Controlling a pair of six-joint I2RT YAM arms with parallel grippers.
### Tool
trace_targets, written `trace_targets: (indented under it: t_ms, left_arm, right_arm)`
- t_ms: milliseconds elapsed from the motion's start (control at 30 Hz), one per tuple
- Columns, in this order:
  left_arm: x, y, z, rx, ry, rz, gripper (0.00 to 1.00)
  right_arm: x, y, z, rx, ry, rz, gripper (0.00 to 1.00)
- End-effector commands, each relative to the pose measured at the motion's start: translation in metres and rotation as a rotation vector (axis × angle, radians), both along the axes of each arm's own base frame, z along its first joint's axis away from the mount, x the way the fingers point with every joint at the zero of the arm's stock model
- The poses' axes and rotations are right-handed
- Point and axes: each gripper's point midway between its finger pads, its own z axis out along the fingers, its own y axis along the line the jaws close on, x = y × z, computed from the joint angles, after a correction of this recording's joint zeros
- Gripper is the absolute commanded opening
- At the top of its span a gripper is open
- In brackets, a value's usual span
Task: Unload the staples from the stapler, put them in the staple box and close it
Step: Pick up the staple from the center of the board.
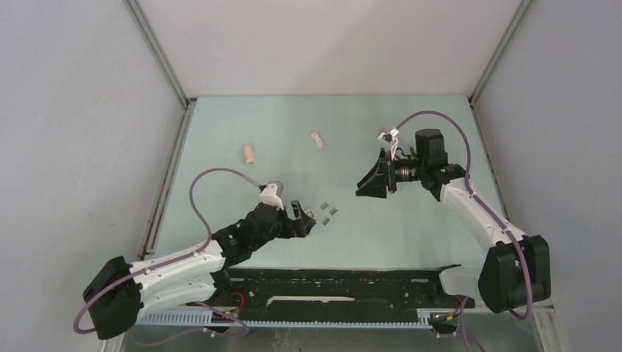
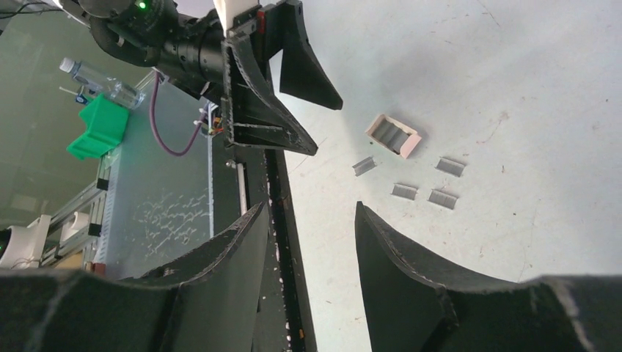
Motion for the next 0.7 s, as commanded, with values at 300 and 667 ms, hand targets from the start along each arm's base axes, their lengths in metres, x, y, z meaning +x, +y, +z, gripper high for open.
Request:
trace_targets:
  t_ms: [300,667]
  left_arm:
    - [0.005,-0.016,-0.021,0.252,0.086,0.051,0.91]
    - [0.008,-0.032,-0.031,0.294,0.134,0.056,0.8]
  right_arm:
    - [0.004,0.0,0.016,0.005,-0.088,0.002,0.56]
    - [0.004,-0.001,0.016,0.01,-0.083,0.004,0.56]
